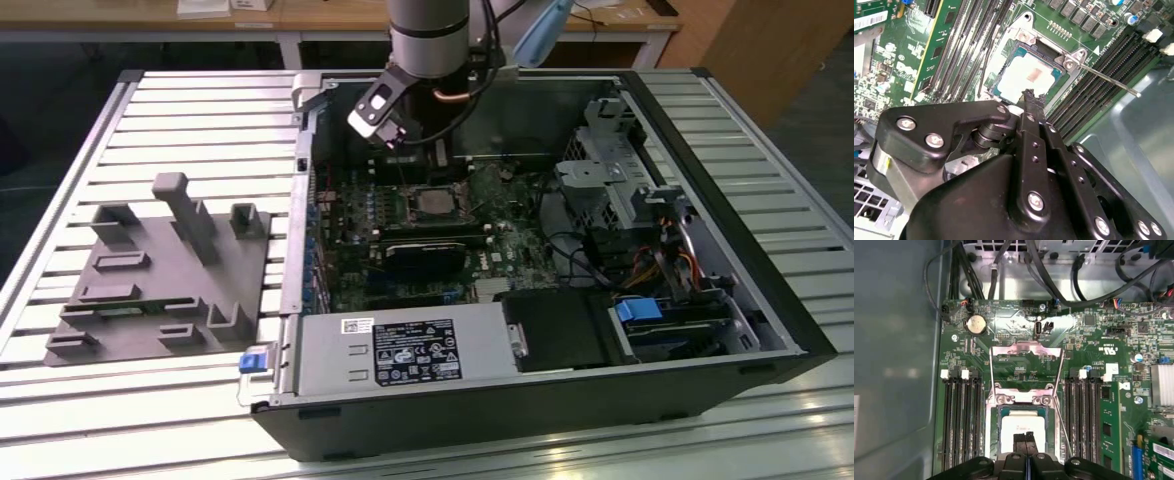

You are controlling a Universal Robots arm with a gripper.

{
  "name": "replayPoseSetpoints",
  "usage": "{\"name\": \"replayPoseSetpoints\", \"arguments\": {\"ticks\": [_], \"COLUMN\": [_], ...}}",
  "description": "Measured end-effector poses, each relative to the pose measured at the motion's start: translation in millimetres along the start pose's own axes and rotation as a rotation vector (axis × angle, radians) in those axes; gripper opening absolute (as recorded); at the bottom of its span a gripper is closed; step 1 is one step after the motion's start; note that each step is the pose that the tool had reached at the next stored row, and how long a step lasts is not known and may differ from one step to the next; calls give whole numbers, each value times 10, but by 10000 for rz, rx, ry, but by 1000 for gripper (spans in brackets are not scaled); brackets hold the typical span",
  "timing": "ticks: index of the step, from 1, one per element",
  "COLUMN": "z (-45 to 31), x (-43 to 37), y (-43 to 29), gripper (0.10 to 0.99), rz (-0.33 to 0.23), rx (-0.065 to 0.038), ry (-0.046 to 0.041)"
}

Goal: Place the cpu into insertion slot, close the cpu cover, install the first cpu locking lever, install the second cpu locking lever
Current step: 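Place the cpu into insertion slot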

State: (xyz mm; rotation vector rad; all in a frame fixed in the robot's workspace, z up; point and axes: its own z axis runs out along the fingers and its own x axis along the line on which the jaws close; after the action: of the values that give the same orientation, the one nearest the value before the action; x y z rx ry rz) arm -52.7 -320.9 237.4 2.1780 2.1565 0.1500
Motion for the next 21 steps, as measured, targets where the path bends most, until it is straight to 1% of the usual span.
{"name": "replayPoseSetpoints", "arguments": {"ticks": [5, 7, 8, 13, 14, 15, 19, 20, 21], "z": [-126, -166, -176, -178, -177, -176, -167, -166, -166], "x": [3, 3, 3, 3, 3, 2, -9, -10, -10], "y": [16, 20, 22, 22, 27, 36, 67, 76, 80], "gripper": [102, 102, 102, 102, 102, 102, 102, 102, 102], "rz": [0, 0, -1, -1, -1, 2, 9, 11, 13], "rx": [-1, -1, 0, 2, 52, 151, 623, 718, 737], "ry": [1, 1, 0, 2, 2, -2, -6, -7, -9]}}
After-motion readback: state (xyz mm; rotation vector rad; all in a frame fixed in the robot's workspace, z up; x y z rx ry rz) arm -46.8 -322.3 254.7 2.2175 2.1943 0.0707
